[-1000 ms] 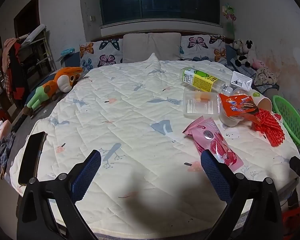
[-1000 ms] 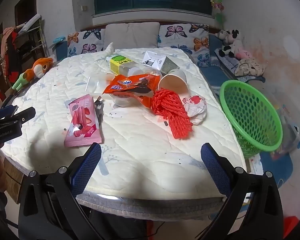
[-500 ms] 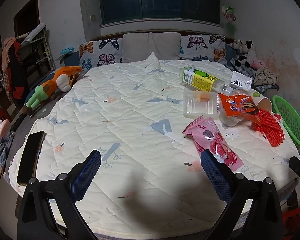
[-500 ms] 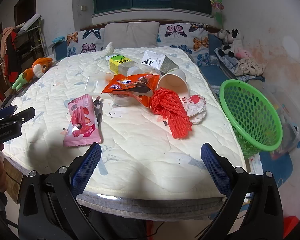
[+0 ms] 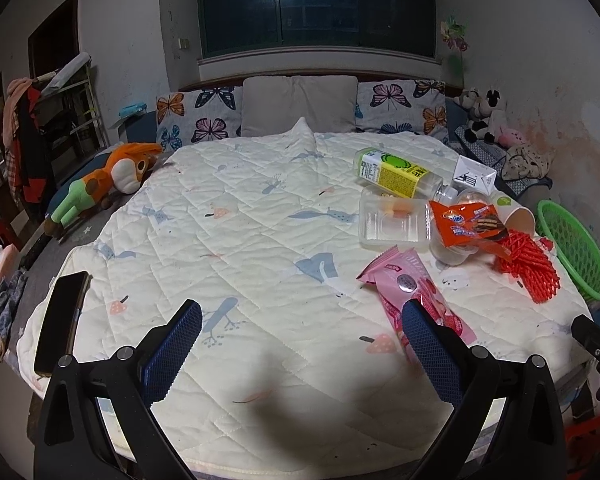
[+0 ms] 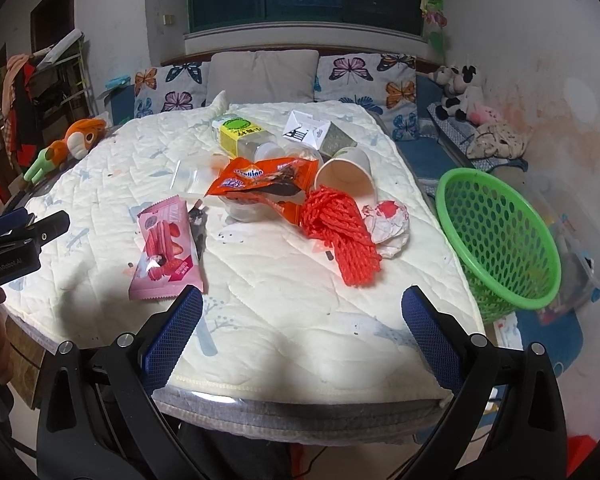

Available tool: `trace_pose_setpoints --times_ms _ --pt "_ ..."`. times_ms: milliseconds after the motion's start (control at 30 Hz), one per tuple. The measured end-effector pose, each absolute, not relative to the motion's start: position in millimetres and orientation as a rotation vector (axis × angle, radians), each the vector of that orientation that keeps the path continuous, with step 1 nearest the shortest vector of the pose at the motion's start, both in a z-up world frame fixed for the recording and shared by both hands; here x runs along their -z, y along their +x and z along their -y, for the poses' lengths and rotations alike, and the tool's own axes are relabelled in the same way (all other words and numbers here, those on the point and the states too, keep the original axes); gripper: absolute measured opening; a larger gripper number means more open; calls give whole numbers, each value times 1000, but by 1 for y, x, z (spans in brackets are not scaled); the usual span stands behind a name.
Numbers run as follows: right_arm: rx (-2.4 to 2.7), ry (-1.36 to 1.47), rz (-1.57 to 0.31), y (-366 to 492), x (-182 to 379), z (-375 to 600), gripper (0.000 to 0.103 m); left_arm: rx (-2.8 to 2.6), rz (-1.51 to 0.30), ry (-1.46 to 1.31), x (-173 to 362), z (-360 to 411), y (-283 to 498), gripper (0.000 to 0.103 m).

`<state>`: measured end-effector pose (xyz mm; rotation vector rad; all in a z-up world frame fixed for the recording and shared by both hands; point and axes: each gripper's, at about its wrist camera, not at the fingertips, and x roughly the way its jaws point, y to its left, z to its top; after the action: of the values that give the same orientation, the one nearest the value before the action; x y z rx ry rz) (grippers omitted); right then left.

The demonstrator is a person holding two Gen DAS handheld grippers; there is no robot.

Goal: Collect trash
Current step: 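Move both tools toward the trash on the bed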

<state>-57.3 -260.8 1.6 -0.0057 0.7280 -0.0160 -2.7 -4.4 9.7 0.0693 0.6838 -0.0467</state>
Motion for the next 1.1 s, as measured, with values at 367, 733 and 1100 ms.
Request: trace_pose_setpoints --times_ms 367,733,1100 --pt "13 -3 -694 -58 -9 262 99 50 -647 59 -22 4 -5 97" --pt "7 -9 -678 -57 -12 260 99 46 -616 55 -31 2 -7 97" --pt "9 -8 -667 -58 -16 260 99 46 -613 54 -33 2 -7 97"
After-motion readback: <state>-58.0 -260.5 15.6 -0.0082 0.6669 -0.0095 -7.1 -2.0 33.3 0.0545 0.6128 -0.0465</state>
